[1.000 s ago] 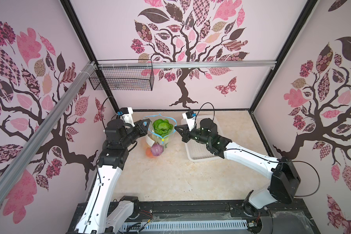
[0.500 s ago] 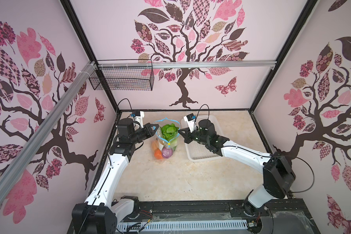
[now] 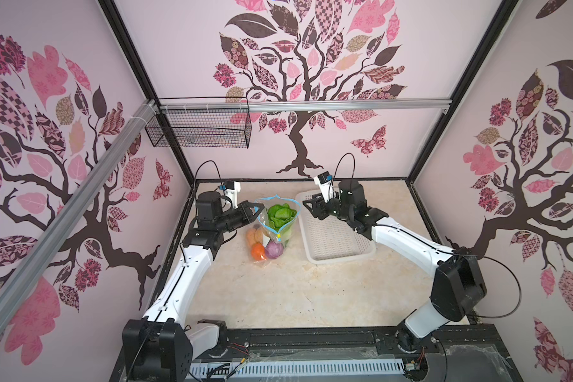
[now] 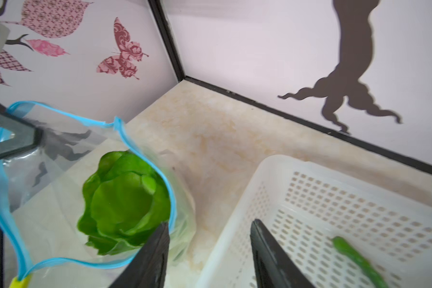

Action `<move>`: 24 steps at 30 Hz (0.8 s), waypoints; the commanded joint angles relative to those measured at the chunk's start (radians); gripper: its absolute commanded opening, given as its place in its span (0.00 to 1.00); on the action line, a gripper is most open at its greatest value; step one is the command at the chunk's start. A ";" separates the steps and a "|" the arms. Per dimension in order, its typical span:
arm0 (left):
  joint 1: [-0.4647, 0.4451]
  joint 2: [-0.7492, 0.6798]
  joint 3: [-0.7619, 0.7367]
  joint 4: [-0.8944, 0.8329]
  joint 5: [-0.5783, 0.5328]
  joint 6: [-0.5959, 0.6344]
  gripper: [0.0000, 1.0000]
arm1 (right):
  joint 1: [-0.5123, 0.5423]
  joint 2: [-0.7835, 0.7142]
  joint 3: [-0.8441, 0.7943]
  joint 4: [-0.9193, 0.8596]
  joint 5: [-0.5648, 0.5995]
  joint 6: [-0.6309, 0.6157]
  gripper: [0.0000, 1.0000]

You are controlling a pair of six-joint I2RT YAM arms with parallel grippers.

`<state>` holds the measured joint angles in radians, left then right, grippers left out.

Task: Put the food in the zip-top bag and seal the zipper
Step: 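Move the right gripper to the basket and grasp the green pepper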

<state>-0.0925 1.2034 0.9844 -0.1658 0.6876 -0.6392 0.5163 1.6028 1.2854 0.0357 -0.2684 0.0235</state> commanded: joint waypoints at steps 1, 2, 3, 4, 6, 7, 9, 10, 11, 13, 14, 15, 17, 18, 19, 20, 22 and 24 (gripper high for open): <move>-0.002 0.015 -0.019 0.019 0.018 -0.004 0.00 | -0.062 0.046 0.070 -0.154 0.004 -0.116 0.57; -0.002 0.017 -0.019 0.019 0.018 -0.006 0.00 | -0.086 0.062 0.084 -0.179 -0.001 -0.132 0.58; -0.002 0.019 -0.020 0.020 0.018 -0.005 0.00 | -0.107 0.075 0.097 -0.198 -0.005 -0.147 0.58; -0.003 0.020 -0.020 0.019 0.018 -0.005 0.00 | -0.127 0.093 0.112 -0.221 -0.001 -0.163 0.59; -0.002 0.024 -0.020 0.021 0.021 -0.009 0.00 | -0.155 0.128 0.141 -0.258 0.040 -0.210 0.60; -0.003 0.023 -0.020 0.020 0.023 -0.011 0.00 | -0.161 0.145 0.153 -0.274 0.066 -0.235 0.60; -0.004 0.028 -0.020 0.022 0.026 -0.013 0.00 | -0.165 0.188 0.174 -0.305 0.129 -0.296 0.61; -0.003 0.028 -0.021 0.023 0.026 -0.013 0.00 | -0.165 0.210 0.183 -0.318 0.150 -0.319 0.62; -0.005 0.028 -0.021 0.024 0.027 -0.014 0.00 | -0.165 0.238 0.199 -0.338 0.176 -0.340 0.62; -0.007 0.030 -0.022 0.024 0.026 -0.014 0.00 | -0.167 0.288 0.240 -0.383 0.214 -0.371 0.63; -0.009 0.029 -0.022 0.025 0.026 -0.014 0.00 | -0.167 0.318 0.265 -0.406 0.230 -0.384 0.63; -0.010 0.030 -0.023 0.025 0.026 -0.016 0.00 | -0.167 0.349 0.290 -0.426 0.241 -0.394 0.63; -0.014 0.033 -0.023 0.025 0.026 -0.015 0.00 | -0.167 0.400 0.331 -0.456 0.256 -0.407 0.64; -0.015 0.032 -0.023 0.025 0.026 -0.014 0.00 | -0.167 0.427 0.349 -0.467 0.264 -0.414 0.64; -0.015 0.029 -0.023 0.023 0.024 -0.014 0.00 | -0.166 0.447 0.364 -0.472 0.272 -0.420 0.64; -0.014 0.029 -0.023 0.023 0.023 -0.013 0.00 | -0.167 0.473 0.379 -0.476 0.284 -0.426 0.65; -0.014 0.026 -0.023 0.023 0.021 -0.013 0.00 | -0.167 0.516 0.409 -0.487 0.308 -0.438 0.66; -0.014 0.022 -0.024 0.024 0.020 -0.013 0.00 | -0.168 0.566 0.442 -0.495 0.341 -0.441 0.67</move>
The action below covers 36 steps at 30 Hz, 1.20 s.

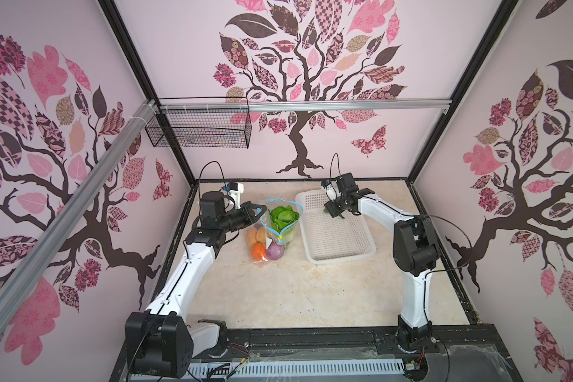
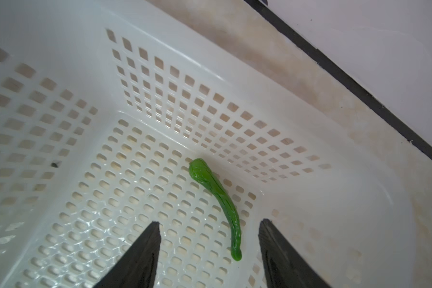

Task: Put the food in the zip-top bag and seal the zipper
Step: 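Move the right gripper to the basket and grasp the green pepper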

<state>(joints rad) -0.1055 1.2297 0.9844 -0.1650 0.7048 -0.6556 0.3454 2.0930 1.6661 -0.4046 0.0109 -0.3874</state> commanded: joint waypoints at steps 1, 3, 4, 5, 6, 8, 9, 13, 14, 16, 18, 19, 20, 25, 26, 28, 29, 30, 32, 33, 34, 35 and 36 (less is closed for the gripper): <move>-0.002 -0.005 -0.023 0.022 0.002 0.004 0.00 | 0.003 0.094 0.077 -0.066 0.068 -0.027 0.68; -0.001 -0.009 -0.022 0.018 -0.002 0.008 0.00 | 0.000 0.132 0.120 -0.090 0.066 -0.022 0.70; -0.002 -0.010 -0.023 0.017 -0.003 0.010 0.00 | -0.003 0.145 0.133 -0.094 0.067 -0.023 0.71; -0.001 -0.012 -0.022 0.014 -0.004 0.011 0.00 | -0.003 0.161 0.144 -0.096 0.067 -0.020 0.71; 0.000 -0.013 -0.023 0.013 -0.006 0.011 0.00 | -0.005 0.175 0.156 -0.096 0.068 -0.018 0.71; -0.002 -0.016 -0.022 0.013 -0.008 0.013 0.00 | -0.008 0.204 0.184 -0.111 0.065 -0.016 0.72; -0.001 -0.018 -0.022 0.012 -0.010 0.012 0.00 | -0.009 0.217 0.195 -0.117 0.058 -0.016 0.72; -0.001 -0.021 -0.023 0.011 -0.014 0.014 0.00 | -0.013 0.242 0.201 -0.117 0.017 -0.004 0.71; -0.001 -0.022 -0.023 0.010 -0.016 0.014 0.00 | -0.013 0.249 0.198 -0.116 0.006 -0.001 0.71; -0.001 -0.021 -0.023 0.011 -0.015 0.014 0.00 | -0.014 0.259 0.202 -0.118 -0.009 0.004 0.70; -0.002 -0.022 -0.024 0.010 -0.018 0.014 0.00 | -0.014 0.268 0.203 -0.122 -0.015 0.010 0.69; -0.002 -0.021 -0.024 0.011 -0.018 0.014 0.00 | -0.014 0.270 0.201 -0.123 -0.018 0.012 0.68; -0.001 -0.021 -0.024 0.011 -0.016 0.014 0.00 | -0.014 0.273 0.201 -0.124 -0.027 0.013 0.65; -0.002 -0.022 -0.023 0.011 -0.017 0.014 0.00 | -0.015 0.282 0.203 -0.137 -0.045 0.018 0.45; -0.002 -0.022 -0.024 0.011 -0.018 0.014 0.00 | -0.016 0.282 0.203 -0.138 -0.048 0.018 0.41; -0.002 -0.021 -0.023 0.010 -0.018 0.014 0.00 | -0.015 0.282 0.202 -0.144 -0.054 0.019 0.35; -0.001 -0.022 -0.024 0.011 -0.018 0.014 0.00 | -0.015 0.282 0.202 -0.147 -0.056 0.019 0.33; -0.002 -0.022 -0.023 0.011 -0.018 0.013 0.00 | -0.016 0.280 0.201 -0.148 -0.058 0.020 0.31; -0.001 -0.022 -0.024 0.010 -0.019 0.013 0.00 | -0.016 0.279 0.203 -0.156 -0.063 0.021 0.26; -0.001 -0.022 -0.024 0.011 -0.019 0.013 0.00 | -0.016 0.279 0.202 -0.157 -0.068 0.022 0.24; -0.002 -0.023 -0.024 0.010 -0.019 0.013 0.00 | -0.016 0.276 0.201 -0.160 -0.074 0.022 0.20; -0.001 -0.022 -0.024 0.011 -0.019 0.013 0.00 | -0.016 0.274 0.201 -0.163 -0.080 0.025 0.18; -0.002 -0.024 -0.024 0.011 -0.020 0.013 0.00 | -0.015 0.270 0.202 -0.163 -0.081 0.029 0.15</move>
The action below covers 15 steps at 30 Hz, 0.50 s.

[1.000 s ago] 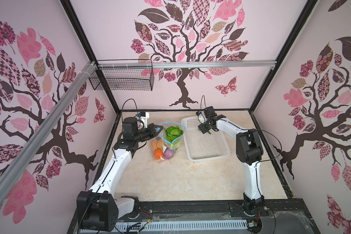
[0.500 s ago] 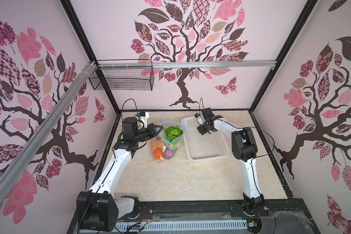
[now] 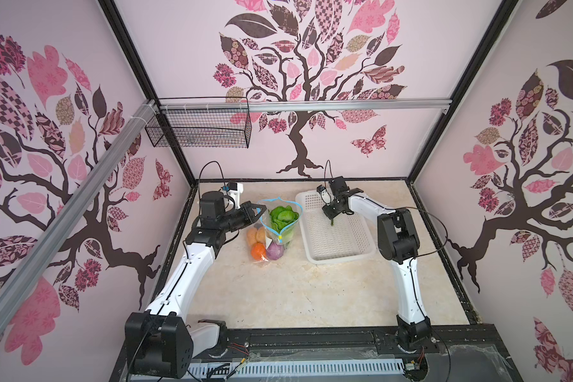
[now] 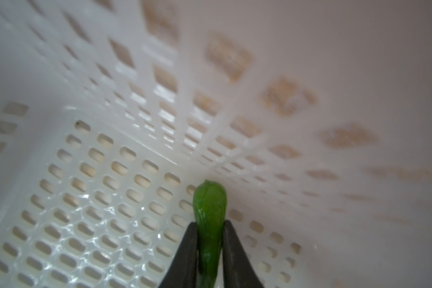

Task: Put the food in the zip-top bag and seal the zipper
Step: 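Move the right gripper to the basket and grasp the green pepper, then lift the green pepper and carry it to the bag mouth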

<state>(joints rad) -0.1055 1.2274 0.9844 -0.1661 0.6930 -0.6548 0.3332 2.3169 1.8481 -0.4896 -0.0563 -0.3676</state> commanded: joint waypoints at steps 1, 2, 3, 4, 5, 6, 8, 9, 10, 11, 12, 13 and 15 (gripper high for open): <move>-0.001 -0.022 -0.024 0.012 -0.008 0.012 0.00 | -0.004 0.043 0.017 -0.076 -0.017 0.014 0.14; -0.002 -0.022 -0.023 0.012 -0.009 0.012 0.00 | -0.005 0.036 0.020 -0.079 -0.025 0.020 0.13; -0.001 -0.024 -0.024 0.013 -0.009 0.011 0.00 | -0.005 0.030 0.021 -0.082 -0.036 0.024 0.12; -0.002 -0.023 -0.025 0.012 -0.009 0.011 0.00 | -0.005 0.022 0.019 -0.083 -0.048 0.030 0.11; -0.002 -0.024 -0.025 0.011 -0.009 0.010 0.00 | -0.005 0.009 0.019 -0.085 -0.062 0.038 0.10; -0.001 -0.025 -0.024 0.010 -0.009 0.010 0.00 | -0.005 -0.004 0.017 -0.084 -0.073 0.044 0.10; -0.001 -0.026 -0.025 0.011 -0.009 0.010 0.00 | -0.005 -0.033 0.013 -0.083 -0.080 0.063 0.09; -0.001 -0.026 -0.024 0.012 -0.009 0.010 0.00 | -0.005 -0.054 0.007 -0.081 -0.081 0.073 0.09; 0.000 -0.026 -0.024 0.012 -0.009 0.010 0.00 | -0.005 -0.073 0.001 -0.075 -0.083 0.083 0.08; -0.002 -0.026 -0.025 0.011 -0.009 0.010 0.00 | -0.005 -0.098 -0.015 -0.061 -0.083 0.093 0.08; -0.001 -0.028 -0.024 0.011 -0.008 0.009 0.00 | -0.005 -0.128 -0.034 -0.044 -0.083 0.104 0.08; -0.002 -0.029 -0.024 0.011 -0.007 0.009 0.00 | -0.005 -0.157 -0.057 -0.025 -0.083 0.113 0.08; -0.002 -0.029 -0.024 0.013 -0.007 0.009 0.00 | -0.005 -0.222 -0.110 0.025 -0.085 0.134 0.07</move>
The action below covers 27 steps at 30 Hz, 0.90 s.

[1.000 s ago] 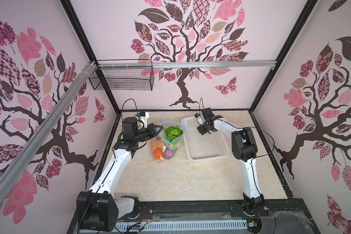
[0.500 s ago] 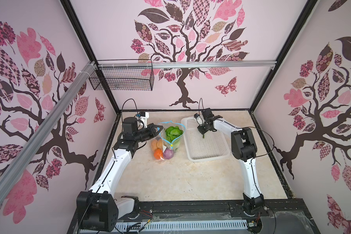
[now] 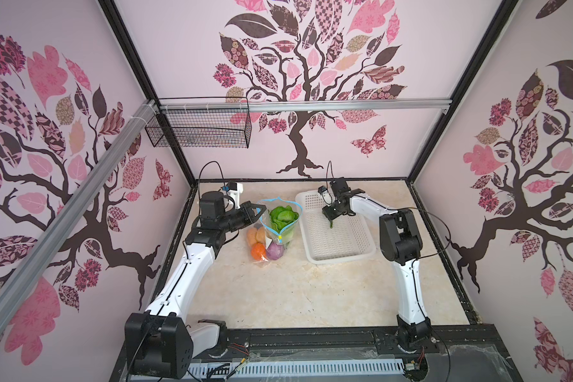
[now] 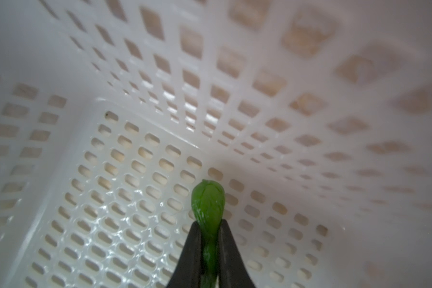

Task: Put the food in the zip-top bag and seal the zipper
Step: 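Lift the green pepper and carry it to the bag mouth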

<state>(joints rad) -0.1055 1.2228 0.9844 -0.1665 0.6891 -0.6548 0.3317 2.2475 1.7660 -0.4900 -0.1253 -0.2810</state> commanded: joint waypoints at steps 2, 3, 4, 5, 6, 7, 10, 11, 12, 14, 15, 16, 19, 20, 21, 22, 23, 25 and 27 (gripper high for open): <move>-0.001 -0.024 -0.023 0.012 -0.002 0.007 0.00 | -0.003 -0.225 -0.084 0.074 -0.018 0.074 0.06; -0.002 -0.025 -0.023 0.013 -0.001 0.006 0.00 | -0.003 -0.258 -0.109 0.096 -0.019 0.085 0.06; -0.002 -0.026 -0.023 0.012 -0.002 0.006 0.00 | -0.003 -0.295 -0.138 0.123 -0.019 0.099 0.06; -0.002 -0.025 -0.023 0.011 -0.001 0.006 0.00 | -0.003 -0.332 -0.168 0.151 -0.020 0.114 0.06; -0.001 -0.025 -0.024 0.013 -0.001 0.004 0.00 | -0.003 -0.364 -0.196 0.176 -0.022 0.126 0.05; -0.001 -0.026 -0.023 0.013 0.000 0.004 0.00 | -0.003 -0.401 -0.225 0.205 -0.026 0.141 0.05; -0.001 -0.023 -0.024 0.014 0.001 0.003 0.00 | -0.003 -0.511 -0.318 0.298 -0.050 0.194 0.02; 0.000 -0.023 -0.024 0.014 0.000 0.003 0.00 | -0.003 -0.548 -0.350 0.334 -0.065 0.216 0.01; -0.001 -0.024 -0.024 0.014 0.001 0.001 0.00 | -0.003 -0.581 -0.378 0.364 -0.087 0.237 0.00; 0.000 -0.023 -0.024 0.015 0.001 0.001 0.00 | -0.002 -0.649 -0.440 0.444 -0.158 0.284 0.00; -0.001 -0.025 -0.024 0.015 0.001 0.000 0.00 | -0.002 -0.677 -0.468 0.483 -0.192 0.312 0.00; -0.002 -0.025 -0.024 0.015 0.003 0.000 0.00 | -0.001 -0.704 -0.497 0.527 -0.232 0.342 0.00; -0.001 -0.027 -0.023 0.015 0.005 -0.003 0.00 | 0.013 -0.761 -0.558 0.642 -0.330 0.425 0.00; -0.001 -0.028 -0.024 0.015 0.006 -0.003 0.00 | 0.028 -0.774 -0.572 0.671 -0.353 0.438 0.00; -0.001 -0.029 -0.024 0.015 0.007 -0.004 0.00 | 0.045 -0.783 -0.582 0.693 -0.360 0.446 0.00; -0.002 -0.030 -0.023 0.017 0.010 -0.007 0.00 | 0.073 -0.792 -0.592 0.712 -0.361 0.441 0.00; -0.001 -0.029 -0.024 0.020 0.013 -0.009 0.00 | 0.103 -0.797 -0.598 0.724 -0.355 0.427 0.00; -0.001 -0.031 -0.024 0.024 0.018 -0.012 0.00 | 0.165 -0.800 -0.604 0.748 -0.331 0.405 0.00; -0.002 -0.035 -0.024 0.025 0.021 -0.016 0.00 | 0.217 -0.796 -0.611 0.788 -0.311 0.408 0.00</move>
<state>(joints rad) -0.1055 1.2175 0.9844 -0.1665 0.6945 -0.6643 0.4900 1.4868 1.1545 0.1986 -0.4202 0.1131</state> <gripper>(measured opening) 0.050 0.126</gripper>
